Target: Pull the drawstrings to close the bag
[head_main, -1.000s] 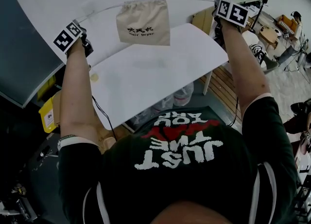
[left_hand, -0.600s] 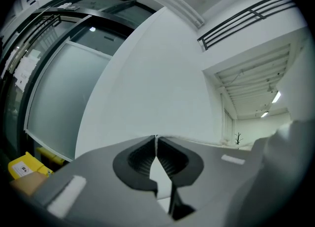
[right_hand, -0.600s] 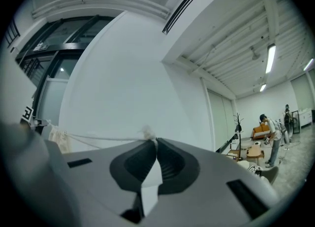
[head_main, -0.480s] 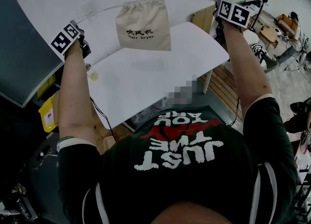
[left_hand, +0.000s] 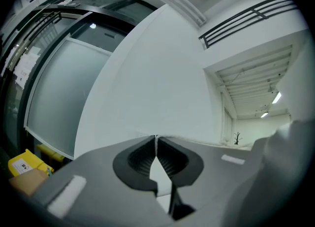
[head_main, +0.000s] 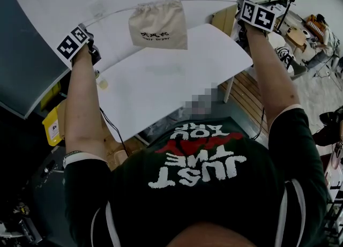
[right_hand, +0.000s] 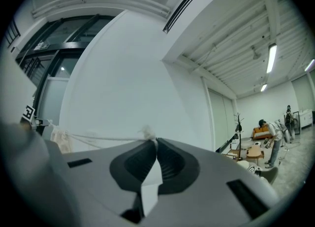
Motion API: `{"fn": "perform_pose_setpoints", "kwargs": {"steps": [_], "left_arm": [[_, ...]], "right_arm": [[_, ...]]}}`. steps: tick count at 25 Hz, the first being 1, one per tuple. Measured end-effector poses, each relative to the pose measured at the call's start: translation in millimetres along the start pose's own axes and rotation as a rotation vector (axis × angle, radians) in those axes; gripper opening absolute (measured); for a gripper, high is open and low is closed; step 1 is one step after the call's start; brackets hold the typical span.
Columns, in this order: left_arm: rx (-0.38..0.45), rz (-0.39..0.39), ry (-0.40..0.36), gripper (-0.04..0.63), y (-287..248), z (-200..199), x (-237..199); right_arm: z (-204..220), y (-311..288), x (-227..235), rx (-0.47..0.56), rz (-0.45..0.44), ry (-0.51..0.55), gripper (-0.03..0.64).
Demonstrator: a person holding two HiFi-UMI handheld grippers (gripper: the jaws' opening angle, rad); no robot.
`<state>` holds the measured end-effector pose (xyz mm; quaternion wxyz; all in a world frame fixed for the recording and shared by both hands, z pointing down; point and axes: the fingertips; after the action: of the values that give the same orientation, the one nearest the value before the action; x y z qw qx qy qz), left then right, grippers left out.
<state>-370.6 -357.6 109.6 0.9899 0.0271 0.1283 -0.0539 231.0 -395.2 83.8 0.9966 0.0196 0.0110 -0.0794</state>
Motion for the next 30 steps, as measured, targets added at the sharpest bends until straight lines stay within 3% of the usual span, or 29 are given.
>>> {"fn": "perform_pose_setpoints", "kwargs": {"steps": [10,18,30], "left_arm": [[-0.015,-0.010,-0.020,0.014,-2.5,5.4,-4.9],[-0.053,-0.070,-0.056,0.014,-0.2,5.4,-40.2],[-0.094,-0.102,-0.024,0.015,1.2,5.8,-84.1]], "right_arm": [[5.3,-2.1,2.2,-0.014,0.013,0.013,0.009],[29.3,-3.1,16.4,-0.053,0.054,-0.002,0.009],[31.0,-9.1,1.8,-0.048,-0.012,-0.029,0.009]]}}
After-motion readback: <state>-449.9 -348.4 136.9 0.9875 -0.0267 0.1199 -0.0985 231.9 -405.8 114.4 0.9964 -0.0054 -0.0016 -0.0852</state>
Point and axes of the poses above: the fingertips, and each gripper's own axes: y backward along the fingers, x to its right, z out of its underside, and after that the axes turned 2 degrees about y, right-handed
